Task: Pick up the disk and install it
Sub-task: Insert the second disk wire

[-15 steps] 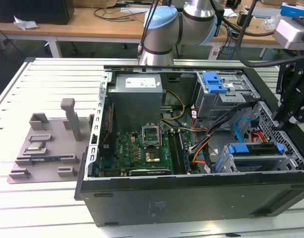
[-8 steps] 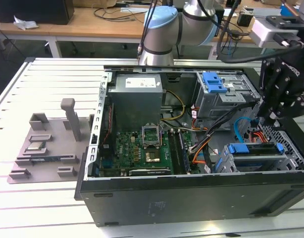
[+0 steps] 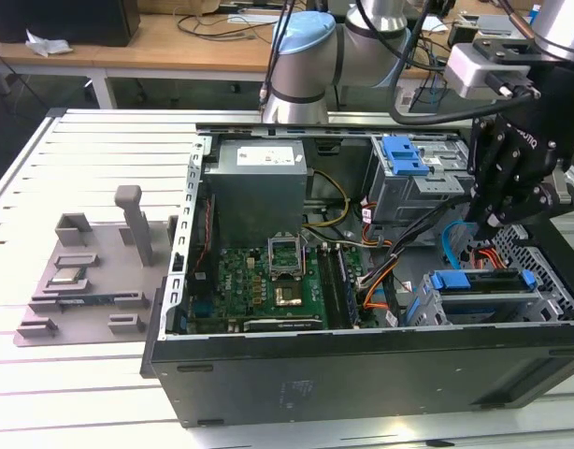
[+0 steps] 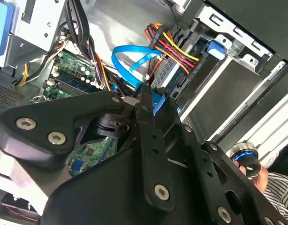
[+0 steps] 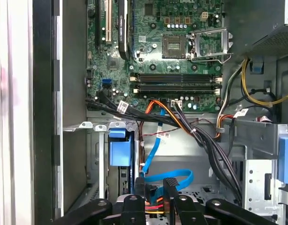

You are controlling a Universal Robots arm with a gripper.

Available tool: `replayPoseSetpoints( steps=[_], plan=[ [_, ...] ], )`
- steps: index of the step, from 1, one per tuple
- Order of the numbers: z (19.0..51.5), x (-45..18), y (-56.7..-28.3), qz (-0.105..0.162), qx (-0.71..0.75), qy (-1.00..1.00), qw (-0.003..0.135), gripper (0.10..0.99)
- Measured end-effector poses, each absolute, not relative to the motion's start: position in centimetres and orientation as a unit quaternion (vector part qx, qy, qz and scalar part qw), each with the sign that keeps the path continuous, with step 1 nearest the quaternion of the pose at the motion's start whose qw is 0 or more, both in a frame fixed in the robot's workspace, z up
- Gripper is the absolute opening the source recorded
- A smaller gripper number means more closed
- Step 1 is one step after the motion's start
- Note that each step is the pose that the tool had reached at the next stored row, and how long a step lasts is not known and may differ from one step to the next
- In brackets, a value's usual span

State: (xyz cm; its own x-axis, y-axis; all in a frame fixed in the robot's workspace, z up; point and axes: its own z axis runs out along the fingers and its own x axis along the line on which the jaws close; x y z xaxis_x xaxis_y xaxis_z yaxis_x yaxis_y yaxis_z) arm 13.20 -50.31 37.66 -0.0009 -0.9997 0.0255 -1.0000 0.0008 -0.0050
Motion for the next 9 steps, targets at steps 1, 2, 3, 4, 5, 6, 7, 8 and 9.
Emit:
replayPoseSetpoints(
  steps=[1,2,3,4,5,6,7,8,9],
  plan=[
    [37.66,13.19,-50.31,0.011,0.707,-0.707,0.007,0.302],
    [37.65,13.2,-50.31,0.011,0.707,-0.707,0.007,0.302],
    [37.65,13.19,-50.31,0.011,0.707,-0.707,0.007,0.302],
    [37.65,13.19,-50.31,0.011,0.707,-0.707,0.007,0.224],
    [37.65,13.19,-50.31,0.011,0.707,-0.707,0.008,0.157],
    [37.65,13.19,-50.31,0.011,0.707,-0.707,0.008,0.157],
    [37.65,13.19,-50.31,0.011,0.707,-0.707,0.008,0.157],
    [37.65,13.19,-50.31,0.011,0.707,-0.707,0.008,0.157],
    [37.64,13.19,-50.36,0.011,0.707,-0.707,0.008,0.157]
  ],
)
